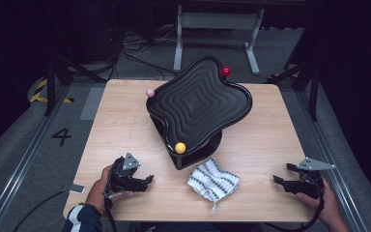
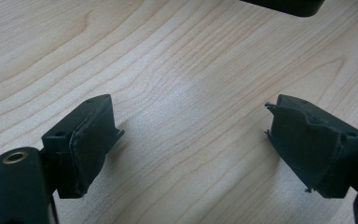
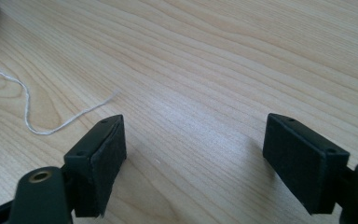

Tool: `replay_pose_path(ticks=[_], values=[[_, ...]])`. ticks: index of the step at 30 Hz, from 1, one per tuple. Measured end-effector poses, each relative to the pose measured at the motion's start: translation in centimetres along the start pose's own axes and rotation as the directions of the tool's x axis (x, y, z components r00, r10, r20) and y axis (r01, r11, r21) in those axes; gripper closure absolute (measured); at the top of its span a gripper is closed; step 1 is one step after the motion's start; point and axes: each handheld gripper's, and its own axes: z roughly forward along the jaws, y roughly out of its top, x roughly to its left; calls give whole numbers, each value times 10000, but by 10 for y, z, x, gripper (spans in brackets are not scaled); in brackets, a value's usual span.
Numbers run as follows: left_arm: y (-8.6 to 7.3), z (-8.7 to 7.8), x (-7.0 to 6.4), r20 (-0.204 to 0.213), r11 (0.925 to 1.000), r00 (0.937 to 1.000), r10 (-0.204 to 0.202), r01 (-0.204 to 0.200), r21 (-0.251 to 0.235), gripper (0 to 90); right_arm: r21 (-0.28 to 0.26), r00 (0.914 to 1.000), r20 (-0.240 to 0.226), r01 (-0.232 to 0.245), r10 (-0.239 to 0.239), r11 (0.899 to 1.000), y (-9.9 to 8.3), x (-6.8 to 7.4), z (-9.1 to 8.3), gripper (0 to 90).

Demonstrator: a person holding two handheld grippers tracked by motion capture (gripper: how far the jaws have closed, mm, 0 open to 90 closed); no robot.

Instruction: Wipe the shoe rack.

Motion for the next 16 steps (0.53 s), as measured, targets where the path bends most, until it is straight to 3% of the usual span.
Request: replay_pose_path(ticks=[16], values=[[0, 1, 0, -90, 9999, 9999, -141, 142, 55, 122, 6, 10000, 29, -6, 6, 10000, 0, 0, 0, 209]])
